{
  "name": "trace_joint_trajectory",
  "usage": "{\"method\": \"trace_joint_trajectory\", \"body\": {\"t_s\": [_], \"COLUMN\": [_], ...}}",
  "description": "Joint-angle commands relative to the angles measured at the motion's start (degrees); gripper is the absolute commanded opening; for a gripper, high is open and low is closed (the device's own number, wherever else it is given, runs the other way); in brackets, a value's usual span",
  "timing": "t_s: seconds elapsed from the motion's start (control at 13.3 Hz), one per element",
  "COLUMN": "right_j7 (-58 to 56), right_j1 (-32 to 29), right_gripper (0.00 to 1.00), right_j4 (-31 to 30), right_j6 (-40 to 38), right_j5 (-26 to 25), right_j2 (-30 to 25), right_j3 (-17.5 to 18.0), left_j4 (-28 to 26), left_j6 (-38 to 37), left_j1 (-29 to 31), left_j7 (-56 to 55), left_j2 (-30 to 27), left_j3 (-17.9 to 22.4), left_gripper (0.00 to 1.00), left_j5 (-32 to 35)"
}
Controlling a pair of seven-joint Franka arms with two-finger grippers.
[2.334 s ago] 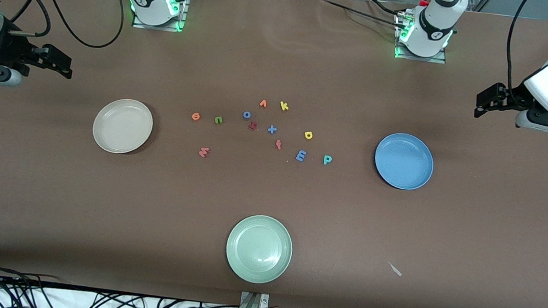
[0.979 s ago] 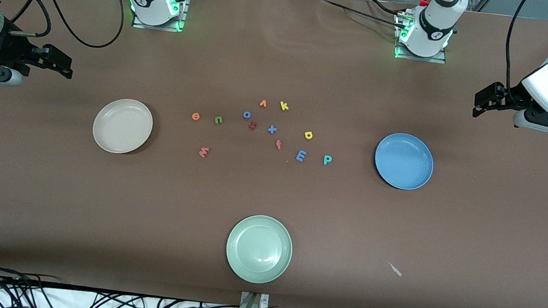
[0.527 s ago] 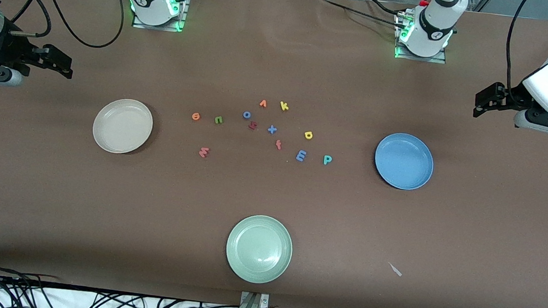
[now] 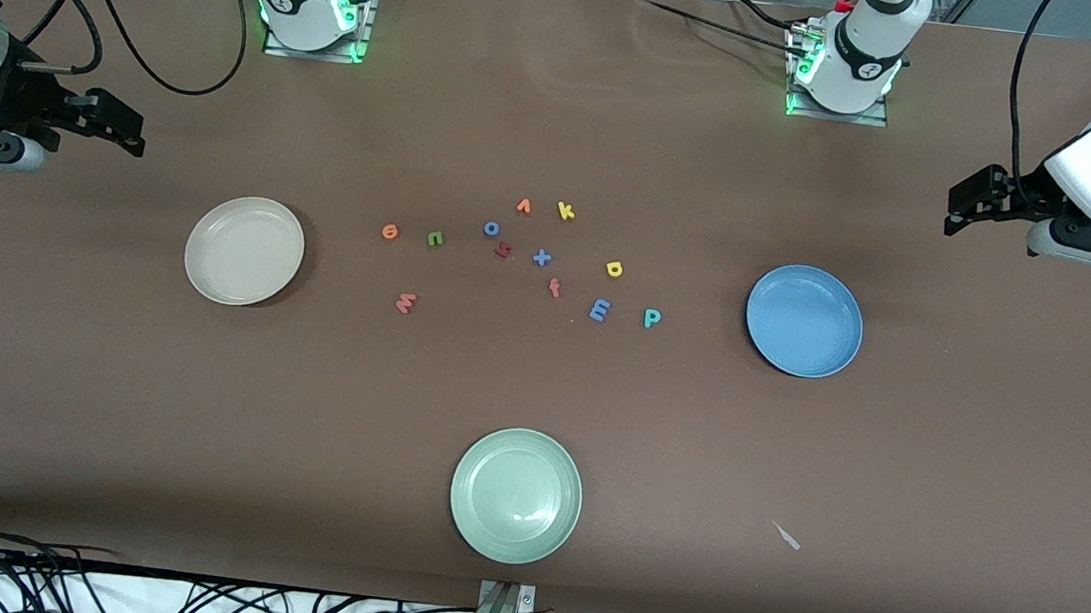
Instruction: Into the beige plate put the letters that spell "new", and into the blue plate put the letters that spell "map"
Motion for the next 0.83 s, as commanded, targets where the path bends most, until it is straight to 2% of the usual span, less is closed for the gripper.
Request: {"method": "trace_joint_trajectory", "body": {"t_s": [0.0,0.75], "right_j7": [-0.3,0.1], "right_j1": [-0.4,-0.4], "right_gripper": [1.0,1.0], "right_j4": [-0.5,-0.4], "right_j6": [-0.1,-0.1], "right_j5": [-0.7,-0.7], "right_j2": [-0.5,-0.6], "right_j3": [0.4,0.7], "left_j4": [2.4,2.3], "left_j6": [-1.7,-2.1], "left_j1": [-0.5,-0.6], "left_j7": [0.1,0.0], "left_j2": [1.3,1.2], "left_j3": [0.3,0.2], "left_gripper": [1.0,1.0], "left_j5": [0.1,0.1]}}
